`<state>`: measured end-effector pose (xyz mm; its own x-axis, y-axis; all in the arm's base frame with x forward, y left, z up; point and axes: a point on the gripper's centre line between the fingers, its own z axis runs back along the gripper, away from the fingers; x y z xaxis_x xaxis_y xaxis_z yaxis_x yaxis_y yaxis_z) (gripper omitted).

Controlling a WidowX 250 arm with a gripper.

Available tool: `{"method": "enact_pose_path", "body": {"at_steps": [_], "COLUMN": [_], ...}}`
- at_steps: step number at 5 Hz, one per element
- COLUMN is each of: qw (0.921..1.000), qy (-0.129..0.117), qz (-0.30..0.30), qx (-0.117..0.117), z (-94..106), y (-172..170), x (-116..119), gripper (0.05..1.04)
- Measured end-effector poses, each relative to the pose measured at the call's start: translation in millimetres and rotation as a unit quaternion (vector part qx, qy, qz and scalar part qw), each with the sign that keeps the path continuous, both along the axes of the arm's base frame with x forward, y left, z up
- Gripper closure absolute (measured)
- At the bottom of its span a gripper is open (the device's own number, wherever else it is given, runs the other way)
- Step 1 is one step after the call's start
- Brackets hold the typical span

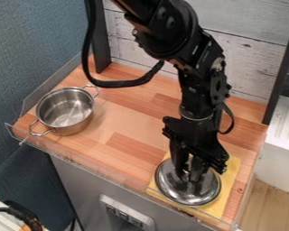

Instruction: Close the silver pot

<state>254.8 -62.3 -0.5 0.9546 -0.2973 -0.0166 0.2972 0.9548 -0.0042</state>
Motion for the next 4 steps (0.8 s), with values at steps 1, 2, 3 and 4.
{"method": "enact_pose_path", "body": {"at_steps": [1,2,3,4], "qw": [1.0000,0.9994,0.9928,0.9821], "qy": [0.007,-0.024,-0.072,-0.085], "qz": [-0.004,0.023,0.094,0.168], "qx": [-0.001,-0.012,-0.016,-0.012], "z": [4.9,36.7,81.5,87.0], "y": [-0.8,11.8,58.1,107.3], "x": [0.4,11.4,17.1,17.5], "gripper": [0.801,0.801,0.801,0.801]}}
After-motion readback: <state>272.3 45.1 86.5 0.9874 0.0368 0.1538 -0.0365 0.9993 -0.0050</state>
